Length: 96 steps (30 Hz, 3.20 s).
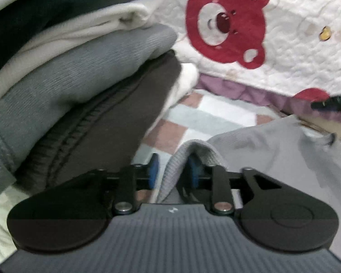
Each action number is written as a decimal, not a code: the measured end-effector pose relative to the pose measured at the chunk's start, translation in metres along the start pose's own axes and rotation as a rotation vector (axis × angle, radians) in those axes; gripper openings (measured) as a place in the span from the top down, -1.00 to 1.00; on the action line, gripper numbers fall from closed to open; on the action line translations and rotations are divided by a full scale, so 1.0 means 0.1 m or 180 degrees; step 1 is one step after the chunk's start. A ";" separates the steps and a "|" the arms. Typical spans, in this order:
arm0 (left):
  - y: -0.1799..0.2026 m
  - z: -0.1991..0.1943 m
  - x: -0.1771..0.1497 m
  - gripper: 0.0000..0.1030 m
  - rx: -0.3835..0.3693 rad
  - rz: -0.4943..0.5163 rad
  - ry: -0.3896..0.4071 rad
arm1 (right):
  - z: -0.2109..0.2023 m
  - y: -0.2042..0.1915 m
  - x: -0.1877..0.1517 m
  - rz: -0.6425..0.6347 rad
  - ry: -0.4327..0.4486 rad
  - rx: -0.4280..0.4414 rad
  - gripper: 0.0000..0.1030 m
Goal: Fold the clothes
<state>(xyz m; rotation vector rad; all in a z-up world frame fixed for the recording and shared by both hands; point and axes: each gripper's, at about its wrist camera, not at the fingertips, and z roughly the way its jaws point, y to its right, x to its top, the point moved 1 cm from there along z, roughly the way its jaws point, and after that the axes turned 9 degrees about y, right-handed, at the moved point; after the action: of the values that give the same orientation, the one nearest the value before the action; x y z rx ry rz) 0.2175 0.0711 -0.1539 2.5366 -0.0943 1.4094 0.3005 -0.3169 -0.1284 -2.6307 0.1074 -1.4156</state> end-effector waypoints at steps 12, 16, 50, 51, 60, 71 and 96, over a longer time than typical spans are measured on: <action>0.15 -0.08 0.06 0.34 0.0086 0.0353 0.0009 | -2.13 1.71 -0.82 0.1192 0.0634 -0.1106 0.14; 0.52 -0.09 0.07 0.30 -0.0433 0.0434 0.0002 | -2.56 2.08 -1.18 0.1285 0.0512 -0.1610 0.10; 3.41 0.98 -0.71 0.25 -0.2239 0.1038 -0.1171 | -2.19 1.98 -1.31 0.0047 0.0595 -0.2148 0.91; 3.39 0.98 -0.70 0.25 -0.2321 0.0927 -0.1201 | -2.22 1.81 -1.28 -0.0060 0.0615 -0.1954 0.90; 3.17 0.84 -0.75 0.23 -0.2287 0.0897 -0.1222 | -2.21 1.05 -1.63 -0.0176 -0.0122 -0.0442 -0.05; 2.55 0.81 -0.73 0.23 -0.1934 0.0582 -0.1304 | -2.21 1.47 -1.57 -0.0143 -0.0132 -0.0972 -0.31; 1.91 0.72 -0.40 0.20 -0.1508 0.0507 -0.1013 | -2.72 2.43 -2.07 0.1559 -0.0158 -0.2894 0.64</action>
<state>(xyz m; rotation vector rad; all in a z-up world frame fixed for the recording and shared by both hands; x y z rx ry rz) 0.2237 -0.1336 -0.1905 2.3542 -0.6189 0.8791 -0.0383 -0.5554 -0.1918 -2.8979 1.5965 -1.2925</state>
